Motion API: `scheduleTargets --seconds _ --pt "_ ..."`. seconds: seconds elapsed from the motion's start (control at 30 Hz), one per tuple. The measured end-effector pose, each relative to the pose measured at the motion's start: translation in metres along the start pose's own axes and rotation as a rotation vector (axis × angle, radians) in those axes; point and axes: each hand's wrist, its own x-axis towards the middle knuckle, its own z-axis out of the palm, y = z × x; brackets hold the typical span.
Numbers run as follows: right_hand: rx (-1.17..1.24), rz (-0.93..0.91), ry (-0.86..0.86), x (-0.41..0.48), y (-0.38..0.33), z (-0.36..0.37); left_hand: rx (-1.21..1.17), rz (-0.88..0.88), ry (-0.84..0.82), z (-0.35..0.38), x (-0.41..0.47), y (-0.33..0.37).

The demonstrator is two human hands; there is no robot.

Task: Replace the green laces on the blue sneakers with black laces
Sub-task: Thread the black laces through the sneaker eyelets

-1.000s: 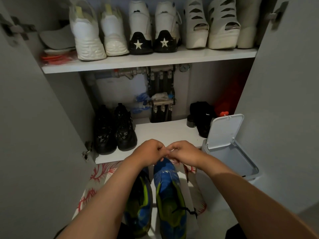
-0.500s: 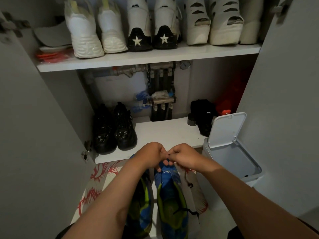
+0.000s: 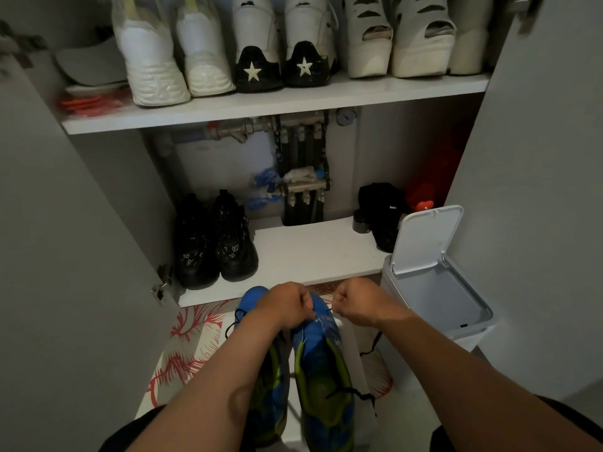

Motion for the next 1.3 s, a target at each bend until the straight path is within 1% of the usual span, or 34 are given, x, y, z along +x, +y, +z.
scheduleTargets --seconds 0.13,0.27,0.37,0.43,0.67,0.8,0.87,0.97,1.07,1.13,1.3 --pt "-0.147 0.012 -0.042 0.000 -0.005 0.006 0.030 0.019 -0.041 0.018 0.001 -0.003" --pt "-0.239 0.015 -0.045 0.005 -0.008 0.009 0.066 0.045 0.018 0.031 0.001 -0.004" --pt "-0.248 -0.003 -0.046 0.007 -0.009 0.011 0.083 0.049 0.097 0.037 0.002 -0.005" --pt "-0.236 -0.007 -0.037 0.008 -0.009 0.013 0.069 0.038 0.119 0.040 0.002 -0.005" --pt "-0.167 0.023 -0.029 0.010 -0.009 0.017 0.024 0.017 0.131 0.042 0.003 -0.007" --pt "-0.233 0.025 -0.051 0.013 -0.011 0.019 0.034 0.015 0.138 0.044 0.003 -0.006" --pt "-0.253 0.034 -0.014 0.015 -0.013 0.022 0.029 0.017 0.139 0.044 0.003 -0.005" --pt "-0.227 0.090 0.073 0.015 -0.013 0.025 0.021 0.016 0.143 0.045 0.004 -0.005" --pt "-0.177 0.102 0.087 0.017 -0.012 0.026 0.027 0.022 0.155 0.046 0.003 -0.006" --pt "-0.112 0.095 0.041 0.017 -0.009 0.027 0.027 0.021 0.162 0.046 0.002 -0.006" --pt "0.095 0.079 -0.141 0.022 -0.001 0.024 0.017 0.004 0.165 0.045 0.001 -0.005"
